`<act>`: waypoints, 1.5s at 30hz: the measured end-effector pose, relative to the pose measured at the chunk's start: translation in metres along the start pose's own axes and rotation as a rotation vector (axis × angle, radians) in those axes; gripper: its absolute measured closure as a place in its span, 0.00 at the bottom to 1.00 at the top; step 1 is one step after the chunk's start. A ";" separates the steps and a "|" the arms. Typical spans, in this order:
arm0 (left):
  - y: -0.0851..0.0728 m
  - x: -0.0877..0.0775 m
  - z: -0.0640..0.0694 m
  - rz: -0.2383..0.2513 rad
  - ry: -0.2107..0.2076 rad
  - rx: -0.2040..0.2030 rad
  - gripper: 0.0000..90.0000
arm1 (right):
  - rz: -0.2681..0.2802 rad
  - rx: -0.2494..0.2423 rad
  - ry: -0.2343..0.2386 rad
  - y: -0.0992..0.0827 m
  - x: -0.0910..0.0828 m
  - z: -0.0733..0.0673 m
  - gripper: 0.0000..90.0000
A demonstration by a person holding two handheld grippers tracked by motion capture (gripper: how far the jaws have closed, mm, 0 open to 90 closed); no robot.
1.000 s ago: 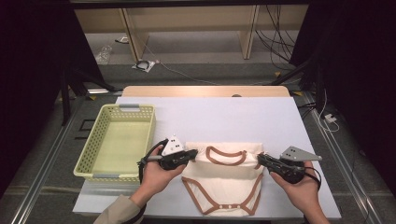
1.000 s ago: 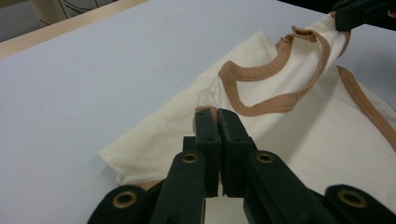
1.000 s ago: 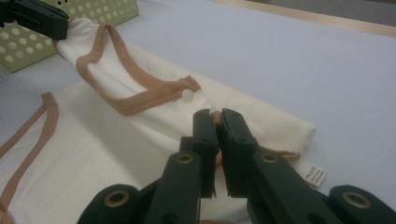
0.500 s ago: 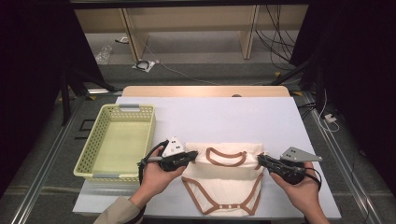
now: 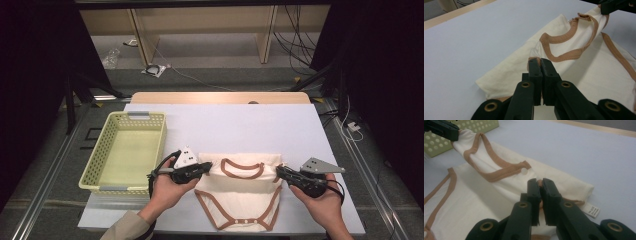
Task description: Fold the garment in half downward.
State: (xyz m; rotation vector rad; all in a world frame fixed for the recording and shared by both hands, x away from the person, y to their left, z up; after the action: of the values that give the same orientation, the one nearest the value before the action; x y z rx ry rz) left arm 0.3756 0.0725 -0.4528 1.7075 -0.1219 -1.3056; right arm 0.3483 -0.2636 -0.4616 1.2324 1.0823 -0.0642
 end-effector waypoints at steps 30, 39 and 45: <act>-0.010 -0.003 0.006 -0.025 -0.014 0.010 0.97 | -0.011 -0.010 0.022 -0.004 -0.005 -0.004 0.95; -0.013 -0.001 0.008 -0.033 -0.021 0.014 0.97 | -0.014 -0.012 0.030 -0.006 -0.005 -0.005 0.95; -0.013 -0.001 0.009 -0.035 -0.023 0.017 0.97 | -0.017 -0.012 0.032 -0.007 -0.006 -0.005 0.95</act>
State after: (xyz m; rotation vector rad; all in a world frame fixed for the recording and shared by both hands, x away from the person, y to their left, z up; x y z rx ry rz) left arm 0.3620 0.0744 -0.4607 1.7165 -0.1172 -1.3536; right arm 0.3380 -0.2651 -0.4625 1.2176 1.1196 -0.0508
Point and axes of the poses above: each handheld gripper's, and its own axes: x roughly forward along the jaws, y roughly out of its top, z roughly to its right, the point moved 3 cm from there along x, roughly forward along the jaws, and after that the axes turned 13 degrees about -z, right-handed, at the moved point
